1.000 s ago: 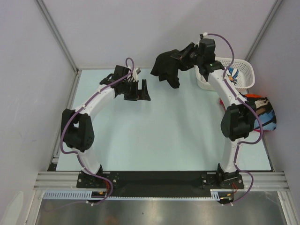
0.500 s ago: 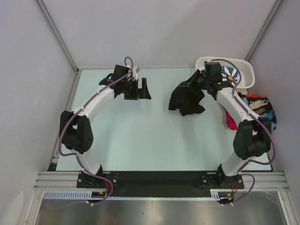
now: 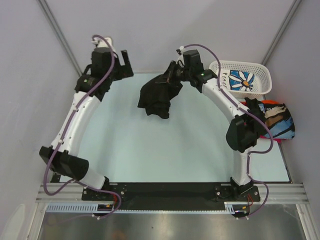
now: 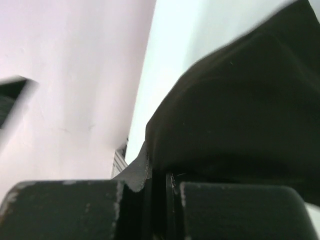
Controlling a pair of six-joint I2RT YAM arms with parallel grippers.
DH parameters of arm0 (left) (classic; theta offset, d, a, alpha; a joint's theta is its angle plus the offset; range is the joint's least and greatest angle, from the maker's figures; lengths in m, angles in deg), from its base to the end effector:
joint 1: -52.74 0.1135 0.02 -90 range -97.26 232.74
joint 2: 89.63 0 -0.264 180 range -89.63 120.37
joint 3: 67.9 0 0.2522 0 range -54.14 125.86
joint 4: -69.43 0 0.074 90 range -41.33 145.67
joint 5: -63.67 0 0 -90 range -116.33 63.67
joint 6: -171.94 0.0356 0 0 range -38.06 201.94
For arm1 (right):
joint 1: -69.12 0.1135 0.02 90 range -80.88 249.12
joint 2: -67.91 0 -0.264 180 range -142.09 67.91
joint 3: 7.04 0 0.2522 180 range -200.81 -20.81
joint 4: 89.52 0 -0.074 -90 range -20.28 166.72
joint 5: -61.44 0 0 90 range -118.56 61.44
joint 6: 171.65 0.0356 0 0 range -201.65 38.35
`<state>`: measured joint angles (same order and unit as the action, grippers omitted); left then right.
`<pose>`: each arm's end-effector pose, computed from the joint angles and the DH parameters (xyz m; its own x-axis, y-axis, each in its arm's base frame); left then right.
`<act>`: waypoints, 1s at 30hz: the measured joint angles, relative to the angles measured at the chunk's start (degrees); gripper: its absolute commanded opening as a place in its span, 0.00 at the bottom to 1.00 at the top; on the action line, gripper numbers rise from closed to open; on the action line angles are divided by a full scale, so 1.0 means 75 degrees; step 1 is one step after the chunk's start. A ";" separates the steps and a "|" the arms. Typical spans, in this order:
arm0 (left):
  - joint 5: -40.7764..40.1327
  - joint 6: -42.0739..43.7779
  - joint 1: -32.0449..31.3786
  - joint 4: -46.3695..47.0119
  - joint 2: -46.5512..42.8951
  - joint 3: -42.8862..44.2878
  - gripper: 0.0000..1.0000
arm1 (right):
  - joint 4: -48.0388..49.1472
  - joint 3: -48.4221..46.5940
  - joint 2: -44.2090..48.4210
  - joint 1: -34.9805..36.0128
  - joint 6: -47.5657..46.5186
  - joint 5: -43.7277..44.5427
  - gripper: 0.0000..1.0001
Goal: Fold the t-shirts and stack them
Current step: Move the tshirt to the center of the board
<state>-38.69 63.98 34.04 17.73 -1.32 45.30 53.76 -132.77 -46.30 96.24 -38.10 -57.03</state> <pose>0.3227 -0.1012 0.4345 -0.4472 -0.1666 -0.8788 -0.0060 0.9830 -0.1834 0.4112 0.2297 0.3598 -0.8153 0.2629 -0.5160 -0.3076 0.5583 0.7705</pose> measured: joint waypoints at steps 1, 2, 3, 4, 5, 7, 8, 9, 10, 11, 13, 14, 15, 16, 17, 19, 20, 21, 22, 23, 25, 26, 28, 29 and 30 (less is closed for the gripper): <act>-0.0207 0.0003 0.0093 0.0009 -0.0119 0.0140 1.00 | -0.0012 -0.0017 -0.0061 0.0029 -0.0055 -0.0079 0.00; -0.0414 0.0015 0.0248 0.0015 -0.0277 0.0236 1.00 | -0.0093 0.0023 -0.0076 0.0061 -0.0143 -0.0146 0.00; -0.0574 0.0041 0.0393 0.0012 -0.0414 0.0268 0.99 | -0.0140 0.0160 -0.0067 0.0079 -0.0280 -0.0213 0.00; -0.0717 0.0064 0.0516 0.0003 -0.0522 0.0271 1.00 | -0.0146 0.0370 -0.0017 0.0082 -0.0425 -0.0262 0.00; -0.0801 0.0090 0.0627 -0.0009 -0.0586 0.0271 1.00 | -0.0090 0.0726 0.0067 0.0073 -0.0548 -0.0262 0.00; -0.0871 0.0157 0.0711 -0.0035 -0.0595 0.0262 1.00 | -0.0143 0.1696 0.0326 -0.0029 -0.0804 -0.0195 0.00; -0.0857 0.0201 0.0708 -0.0052 -0.0580 0.0233 1.00 | -0.0221 0.2180 0.0420 -0.0111 -0.0927 -0.0105 0.00; -0.0825 0.0207 0.0699 -0.0076 -0.0571 0.0189 1.00 | -0.0335 0.2629 0.0490 -0.0219 -0.1055 0.0035 0.00; -0.0729 0.0210 0.0694 -0.0099 -0.0560 0.0143 1.00 | -0.0519 0.2987 0.0504 -0.0364 -0.1192 0.0210 0.00; -0.0635 0.0213 0.0694 -0.0105 -0.0560 0.0079 1.00 | -0.0737 0.3244 0.0504 -0.0536 -0.1300 0.0382 0.00; -0.0458 0.0219 0.0691 -0.0105 -0.0557 0.0026 1.00 | -0.1043 0.3631 0.0501 -0.0898 -0.1486 0.0685 0.00; -0.0329 0.0224 0.0691 -0.0105 -0.0557 0.0015 1.00 | -0.1198 0.3748 0.0501 -0.1075 -0.1582 0.0833 0.00; -0.0230 0.0233 0.0688 -0.0093 -0.0545 0.0015 1.00 | -0.1250 0.3838 0.0501 -0.1247 -0.1682 0.1014 0.00; -0.0093 0.0233 0.0688 -0.0061 -0.0536 0.0015 1.00 | -0.1279 0.3917 0.0501 -0.1387 -0.1804 0.1195 0.00; 0.0058 0.0236 0.0688 -0.0035 -0.0525 0.0015 1.00 | -0.1320 0.3949 0.0501 -0.1498 -0.1909 0.1361 0.00; 0.0356 0.0230 0.0688 0.0015 -0.0487 0.0015 1.00 | -0.1413 0.3955 0.0498 -0.1582 -0.2078 0.1641 0.01; 0.0536 0.0227 0.0685 0.0061 -0.0460 0.0006 1.00 | -0.1457 0.3955 0.0498 -0.1580 -0.2157 0.1737 0.12; 0.0691 0.0216 0.0679 0.0105 -0.0443 -0.0012 1.00 | -0.1489 0.3952 0.0493 -0.1565 -0.2197 0.1813 0.16; 0.0901 0.0201 0.0664 0.0201 -0.0425 -0.0058 1.00 | -0.1556 0.3934 0.0443 -0.1550 -0.2238 0.1891 0.19; 0.1096 0.0192 0.0650 0.0268 -0.0405 -0.0108 1.00 | -0.1658 0.3873 0.0364 -0.1545 -0.2267 0.1967 0.24; 0.1443 0.0187 0.0571 0.0391 -0.0335 -0.0195 1.00 | -0.1929 0.3684 0.0117 -0.1492 -0.2346 0.2180 0.32; 0.1676 0.0181 0.0490 0.0460 -0.0256 -0.0227 1.00 | -0.2139 0.3529 -0.0029 -0.1472 -0.2369 0.2311 0.36; 0.2052 0.0166 0.0297 0.0527 -0.0073 -0.0265 1.00 | -0.2524 0.3244 -0.0210 -0.1425 -0.2463 0.2707 0.51; 0.2276 0.0146 0.0178 0.0560 0.0082 -0.0265 1.00 | -0.2658 0.3174 -0.0216 -0.1411 -0.2489 0.2853 0.59; 0.2530 0.0131 0.0050 0.0597 0.0256 -0.0262 1.00 | -0.2836 0.3077 -0.0184 -0.1387 -0.2544 0.3098 0.68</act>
<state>-19.72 64.96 34.41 22.21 0.61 43.34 32.49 -109.69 -47.68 85.83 -57.18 -33.80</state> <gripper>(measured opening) 0.996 0.462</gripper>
